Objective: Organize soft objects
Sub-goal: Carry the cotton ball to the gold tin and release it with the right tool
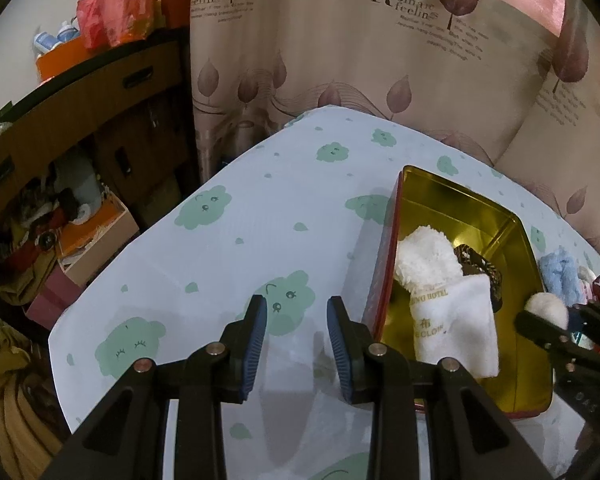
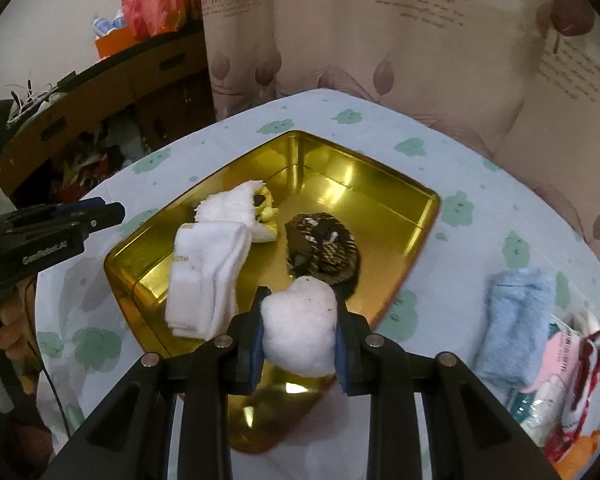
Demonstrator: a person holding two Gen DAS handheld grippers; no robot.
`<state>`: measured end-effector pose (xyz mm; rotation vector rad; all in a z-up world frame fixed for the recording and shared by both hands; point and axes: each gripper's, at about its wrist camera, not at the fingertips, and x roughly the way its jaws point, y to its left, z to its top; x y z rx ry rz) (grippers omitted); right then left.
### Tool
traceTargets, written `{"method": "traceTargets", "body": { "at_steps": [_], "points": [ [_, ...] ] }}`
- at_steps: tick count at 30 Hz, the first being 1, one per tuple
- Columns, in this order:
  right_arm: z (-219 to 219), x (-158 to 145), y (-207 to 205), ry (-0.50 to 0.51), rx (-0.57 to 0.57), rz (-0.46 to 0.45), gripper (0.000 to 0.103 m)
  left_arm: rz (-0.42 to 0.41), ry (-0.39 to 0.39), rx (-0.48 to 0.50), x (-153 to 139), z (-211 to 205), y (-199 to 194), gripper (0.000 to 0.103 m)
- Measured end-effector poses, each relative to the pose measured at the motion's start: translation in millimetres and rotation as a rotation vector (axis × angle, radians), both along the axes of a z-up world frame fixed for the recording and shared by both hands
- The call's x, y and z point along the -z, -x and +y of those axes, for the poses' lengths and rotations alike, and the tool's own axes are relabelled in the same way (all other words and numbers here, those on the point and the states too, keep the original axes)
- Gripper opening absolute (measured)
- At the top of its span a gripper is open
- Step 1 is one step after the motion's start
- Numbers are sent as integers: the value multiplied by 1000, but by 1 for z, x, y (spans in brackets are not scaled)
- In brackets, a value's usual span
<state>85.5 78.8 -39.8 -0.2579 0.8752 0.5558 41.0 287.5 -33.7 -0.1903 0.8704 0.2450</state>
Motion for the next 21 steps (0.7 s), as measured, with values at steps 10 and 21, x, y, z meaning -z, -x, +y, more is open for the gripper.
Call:
{"method": "traceTargets", "body": {
  "at_steps": [10, 21],
  "points": [
    [14, 17, -15, 3, -2, 38, 30, 8, 1, 8, 1, -1, -2, 32],
    [19, 18, -14, -8, 15, 9, 61, -2, -21, 31, 0, -7, -3, 32]
  ]
}}
